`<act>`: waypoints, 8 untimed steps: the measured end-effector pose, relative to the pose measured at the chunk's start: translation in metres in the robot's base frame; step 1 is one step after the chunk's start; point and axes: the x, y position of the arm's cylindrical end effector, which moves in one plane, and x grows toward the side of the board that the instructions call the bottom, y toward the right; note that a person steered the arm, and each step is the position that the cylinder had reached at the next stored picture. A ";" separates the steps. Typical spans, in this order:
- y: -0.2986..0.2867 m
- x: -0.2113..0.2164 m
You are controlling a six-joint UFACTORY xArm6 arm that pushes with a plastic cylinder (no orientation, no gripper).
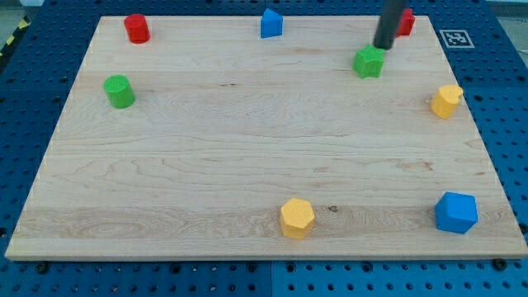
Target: Push the red star slightly to the left
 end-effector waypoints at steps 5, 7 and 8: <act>0.081 -0.070; 0.019 -0.072; 0.026 -0.072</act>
